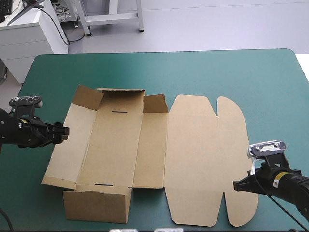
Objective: Fold the box
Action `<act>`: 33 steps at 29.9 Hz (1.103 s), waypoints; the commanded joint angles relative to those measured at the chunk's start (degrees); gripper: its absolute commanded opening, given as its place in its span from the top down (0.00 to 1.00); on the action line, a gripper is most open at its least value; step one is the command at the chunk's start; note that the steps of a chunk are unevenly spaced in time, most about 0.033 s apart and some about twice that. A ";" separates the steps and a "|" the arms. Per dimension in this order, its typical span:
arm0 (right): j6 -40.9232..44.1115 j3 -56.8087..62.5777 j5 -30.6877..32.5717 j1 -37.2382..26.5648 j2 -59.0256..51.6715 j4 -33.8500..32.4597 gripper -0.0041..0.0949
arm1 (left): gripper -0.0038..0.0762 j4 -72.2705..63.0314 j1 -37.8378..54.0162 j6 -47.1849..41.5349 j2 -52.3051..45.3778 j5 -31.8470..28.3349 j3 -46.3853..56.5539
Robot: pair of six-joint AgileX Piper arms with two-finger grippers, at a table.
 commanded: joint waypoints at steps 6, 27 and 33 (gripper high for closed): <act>0.03 -0.82 -1.26 -0.32 -4.58 2.75 0.98 | 0.27 -16.83 13.96 8.89 10.17 0.87 -1.96; -1.85 -0.82 0.38 -0.32 -5.80 2.77 0.98 | 0.27 -13.14 14.58 16.34 24.07 5.71 -0.86; -1.85 -0.82 0.12 -0.32 -5.80 2.77 0.98 | 0.27 -17.37 14.47 17.57 24.07 6.03 5.24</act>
